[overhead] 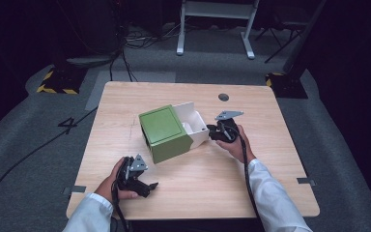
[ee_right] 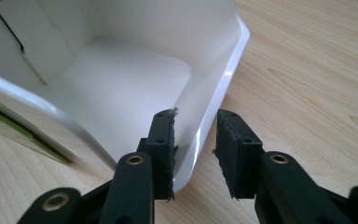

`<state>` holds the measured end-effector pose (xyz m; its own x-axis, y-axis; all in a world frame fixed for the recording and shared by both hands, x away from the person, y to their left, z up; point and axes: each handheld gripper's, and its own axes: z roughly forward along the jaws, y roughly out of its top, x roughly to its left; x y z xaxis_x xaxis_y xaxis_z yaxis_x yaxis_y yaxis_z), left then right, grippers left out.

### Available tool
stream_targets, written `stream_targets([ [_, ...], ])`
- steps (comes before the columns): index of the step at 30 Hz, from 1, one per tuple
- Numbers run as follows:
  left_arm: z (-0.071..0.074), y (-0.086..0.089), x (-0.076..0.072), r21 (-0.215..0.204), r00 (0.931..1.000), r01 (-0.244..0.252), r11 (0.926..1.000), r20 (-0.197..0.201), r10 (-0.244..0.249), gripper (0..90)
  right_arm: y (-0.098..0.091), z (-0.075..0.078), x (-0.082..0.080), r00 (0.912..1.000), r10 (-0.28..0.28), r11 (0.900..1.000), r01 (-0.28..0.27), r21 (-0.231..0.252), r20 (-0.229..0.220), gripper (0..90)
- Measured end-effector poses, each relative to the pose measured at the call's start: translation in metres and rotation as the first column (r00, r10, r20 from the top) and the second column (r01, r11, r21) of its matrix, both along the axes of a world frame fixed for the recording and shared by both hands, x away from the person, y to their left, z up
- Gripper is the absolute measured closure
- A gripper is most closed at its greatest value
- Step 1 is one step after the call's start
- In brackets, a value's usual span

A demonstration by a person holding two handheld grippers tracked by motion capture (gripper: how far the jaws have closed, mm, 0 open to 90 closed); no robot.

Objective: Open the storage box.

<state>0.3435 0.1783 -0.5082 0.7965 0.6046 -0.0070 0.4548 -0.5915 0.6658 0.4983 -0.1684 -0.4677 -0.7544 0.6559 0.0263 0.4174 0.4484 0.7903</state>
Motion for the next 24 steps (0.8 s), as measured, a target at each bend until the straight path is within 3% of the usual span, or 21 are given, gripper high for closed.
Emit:
stream_targets([
  [6,0.0,0.0,0.0,0.0,1.0,0.0,1.0,0.0,0.0,0.5,0.0,0.001,0.0,1.0,0.0,0.9999,0.0,-0.014,0.009,67.7],
  [24,0.0,0.0,0.0,0.0,1.0,0.0,1.0,0.0,0.0,0.6,-0.014,0.0,0.008,0.9993,-0.037,0.9993,0.037,0.004,0.003,67.8],
])
